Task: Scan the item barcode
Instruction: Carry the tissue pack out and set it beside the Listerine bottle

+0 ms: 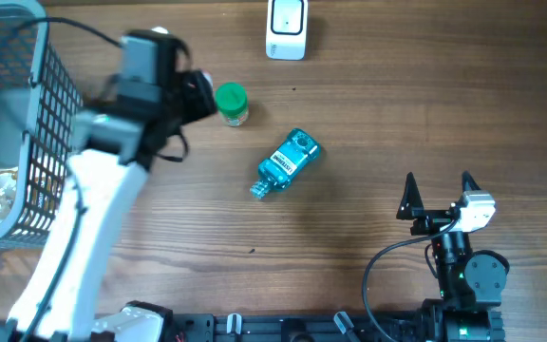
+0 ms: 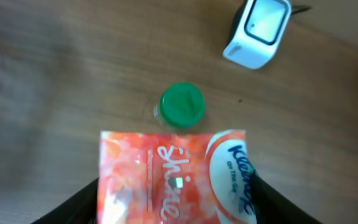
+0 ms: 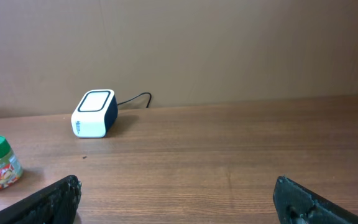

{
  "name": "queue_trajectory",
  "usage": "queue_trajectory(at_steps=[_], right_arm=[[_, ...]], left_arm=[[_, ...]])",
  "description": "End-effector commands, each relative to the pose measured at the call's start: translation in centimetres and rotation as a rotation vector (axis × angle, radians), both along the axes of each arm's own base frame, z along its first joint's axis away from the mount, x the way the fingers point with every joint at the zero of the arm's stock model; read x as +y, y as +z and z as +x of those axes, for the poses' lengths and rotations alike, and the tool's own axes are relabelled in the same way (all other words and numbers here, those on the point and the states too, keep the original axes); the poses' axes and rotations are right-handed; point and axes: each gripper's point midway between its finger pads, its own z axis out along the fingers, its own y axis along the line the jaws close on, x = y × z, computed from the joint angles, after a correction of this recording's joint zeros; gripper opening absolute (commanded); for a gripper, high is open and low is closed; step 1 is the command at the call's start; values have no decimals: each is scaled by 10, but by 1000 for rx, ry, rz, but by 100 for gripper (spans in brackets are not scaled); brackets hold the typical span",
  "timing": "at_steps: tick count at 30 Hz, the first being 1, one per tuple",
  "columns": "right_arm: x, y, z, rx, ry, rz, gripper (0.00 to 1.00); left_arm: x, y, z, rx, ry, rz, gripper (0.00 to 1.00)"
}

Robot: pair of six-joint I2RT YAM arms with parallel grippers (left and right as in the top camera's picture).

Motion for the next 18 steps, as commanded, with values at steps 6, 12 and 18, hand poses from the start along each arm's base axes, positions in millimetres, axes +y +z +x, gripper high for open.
queue_trajectory(at_steps=[6,12,18], right_arm=[[-3,1,0,-3,-13,-6,100],[-3,1,0,-3,-13,-6,100],[-3,1,0,-3,-13,-6,100]], left_arm=[[-30,-144,-12,176,-31,-18,64],[-64,-189,-31,202,-104,-114,70],[-91,-201,-34,202,-175,-130,73]])
